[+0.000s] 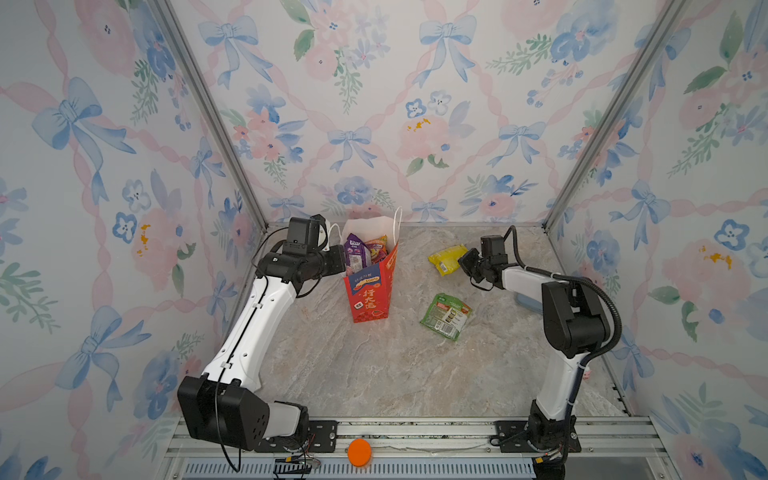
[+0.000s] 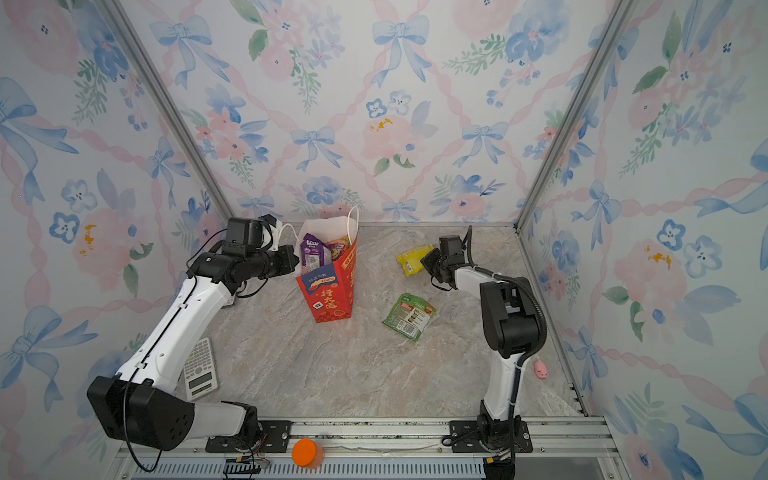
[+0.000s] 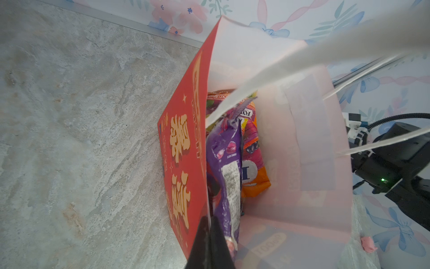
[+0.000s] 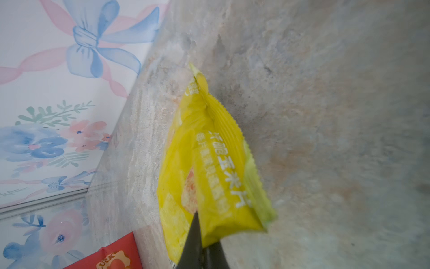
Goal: Place the snacks into the paper bag
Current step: 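Lift the yellow packet and carry it over the bag with the right gripper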
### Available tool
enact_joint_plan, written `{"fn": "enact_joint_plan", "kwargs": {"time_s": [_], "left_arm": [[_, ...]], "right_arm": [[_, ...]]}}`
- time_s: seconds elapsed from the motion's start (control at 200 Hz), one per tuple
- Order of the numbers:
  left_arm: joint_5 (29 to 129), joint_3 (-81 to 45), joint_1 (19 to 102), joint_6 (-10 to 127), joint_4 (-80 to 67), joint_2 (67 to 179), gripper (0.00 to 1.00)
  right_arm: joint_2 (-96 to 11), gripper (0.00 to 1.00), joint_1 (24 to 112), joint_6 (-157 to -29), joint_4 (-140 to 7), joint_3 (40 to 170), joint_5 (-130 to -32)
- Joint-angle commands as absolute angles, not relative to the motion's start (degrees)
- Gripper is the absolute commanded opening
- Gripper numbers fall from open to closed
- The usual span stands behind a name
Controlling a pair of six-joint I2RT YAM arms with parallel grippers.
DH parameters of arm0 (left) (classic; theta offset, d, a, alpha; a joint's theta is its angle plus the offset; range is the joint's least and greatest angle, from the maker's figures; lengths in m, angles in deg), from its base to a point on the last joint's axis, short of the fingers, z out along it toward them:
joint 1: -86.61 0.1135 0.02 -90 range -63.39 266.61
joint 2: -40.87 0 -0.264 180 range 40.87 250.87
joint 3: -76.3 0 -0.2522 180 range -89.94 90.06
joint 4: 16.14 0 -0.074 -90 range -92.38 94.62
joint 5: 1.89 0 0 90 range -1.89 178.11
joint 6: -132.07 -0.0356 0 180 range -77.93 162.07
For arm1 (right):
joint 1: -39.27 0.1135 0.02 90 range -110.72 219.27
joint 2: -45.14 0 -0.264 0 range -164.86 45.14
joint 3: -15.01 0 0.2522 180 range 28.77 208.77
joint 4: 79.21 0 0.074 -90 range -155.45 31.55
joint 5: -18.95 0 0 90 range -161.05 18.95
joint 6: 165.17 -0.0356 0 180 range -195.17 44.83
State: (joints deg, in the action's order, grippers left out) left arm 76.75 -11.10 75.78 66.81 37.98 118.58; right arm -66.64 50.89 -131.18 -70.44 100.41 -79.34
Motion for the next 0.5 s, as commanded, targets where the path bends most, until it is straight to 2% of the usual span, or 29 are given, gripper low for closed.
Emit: {"fn": "enact_joint_plan", "kwargs": {"time_s": [0.0, 0.24, 0.495], "left_arm": [[77.1, -11.8, 76.3, 67.0, 39.8, 117.4, 0.00], [77.0, -11.9, 76.3, 66.9, 39.8, 117.3, 0.00], [76.7, -11.8, 76.2, 66.9, 39.7, 117.9, 0.00]], "right_arm": [[-62.6, 0.00, 52.0, -126.4, -66.8, 101.6, -78.0], [-54.6, 0.00, 55.5, -117.7, -57.6, 105.4, -76.0], [-46.0, 0.00, 61.1, -106.1, -44.6, 116.4, -71.9]]}}
